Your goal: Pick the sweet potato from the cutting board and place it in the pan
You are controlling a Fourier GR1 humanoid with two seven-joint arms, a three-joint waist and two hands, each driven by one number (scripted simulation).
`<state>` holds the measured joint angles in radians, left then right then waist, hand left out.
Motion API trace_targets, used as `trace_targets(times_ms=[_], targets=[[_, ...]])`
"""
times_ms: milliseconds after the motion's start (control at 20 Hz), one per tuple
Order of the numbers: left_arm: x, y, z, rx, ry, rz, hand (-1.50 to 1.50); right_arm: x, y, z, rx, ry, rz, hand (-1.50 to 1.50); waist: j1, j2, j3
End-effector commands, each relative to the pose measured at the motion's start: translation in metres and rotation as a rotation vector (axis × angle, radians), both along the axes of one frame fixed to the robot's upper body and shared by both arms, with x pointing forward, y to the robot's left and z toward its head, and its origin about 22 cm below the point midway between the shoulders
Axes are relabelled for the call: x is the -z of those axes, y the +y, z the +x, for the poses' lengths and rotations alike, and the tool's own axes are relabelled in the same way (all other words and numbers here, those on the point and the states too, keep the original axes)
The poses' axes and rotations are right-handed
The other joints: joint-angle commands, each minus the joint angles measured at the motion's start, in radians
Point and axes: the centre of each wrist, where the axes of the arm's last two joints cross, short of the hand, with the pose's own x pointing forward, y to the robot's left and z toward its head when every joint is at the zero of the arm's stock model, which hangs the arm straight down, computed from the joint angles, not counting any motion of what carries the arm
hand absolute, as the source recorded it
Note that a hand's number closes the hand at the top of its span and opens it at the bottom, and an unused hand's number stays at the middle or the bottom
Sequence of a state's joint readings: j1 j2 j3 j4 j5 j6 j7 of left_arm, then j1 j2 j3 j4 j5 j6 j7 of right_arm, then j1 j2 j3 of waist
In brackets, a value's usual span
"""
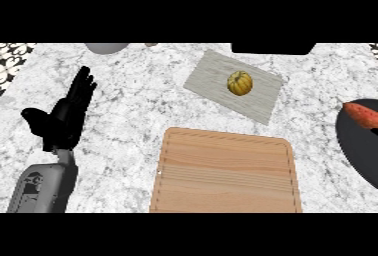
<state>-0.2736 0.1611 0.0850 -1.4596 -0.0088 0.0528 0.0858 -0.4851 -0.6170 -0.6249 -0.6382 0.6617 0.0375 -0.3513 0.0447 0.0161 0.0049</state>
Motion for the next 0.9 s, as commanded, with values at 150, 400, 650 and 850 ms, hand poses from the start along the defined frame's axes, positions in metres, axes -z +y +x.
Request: trace_targets(times_ms=[150,400,650,850], targets=[[0.000,0.010,-0.004,-0.001,-0.006,-0.002,0.00,0.035,0.001,-0.002,-0.101,0.033,0.131,-1.50,-0.003,-0.001,0.000],[0.007,0.015,-0.006,-0.021,0.016,-0.004,0.00,0.011,-0.018,-0.004,-0.083,-0.186,0.203,-1.50,-0.021,-0.007,-0.002],[0.006,0.024,-0.015,-0.033,0.027,-0.004,0.00,0.011,-0.046,-0.036,-0.046,-0.348,0.377,-1.50,-0.038,-0.015,-0.003],[0.011,0.026,-0.010,-0.078,0.019,0.010,0.00,0.013,-0.071,-0.076,-0.133,-0.312,0.513,-1.50,-0.064,-0.021,-0.006]])
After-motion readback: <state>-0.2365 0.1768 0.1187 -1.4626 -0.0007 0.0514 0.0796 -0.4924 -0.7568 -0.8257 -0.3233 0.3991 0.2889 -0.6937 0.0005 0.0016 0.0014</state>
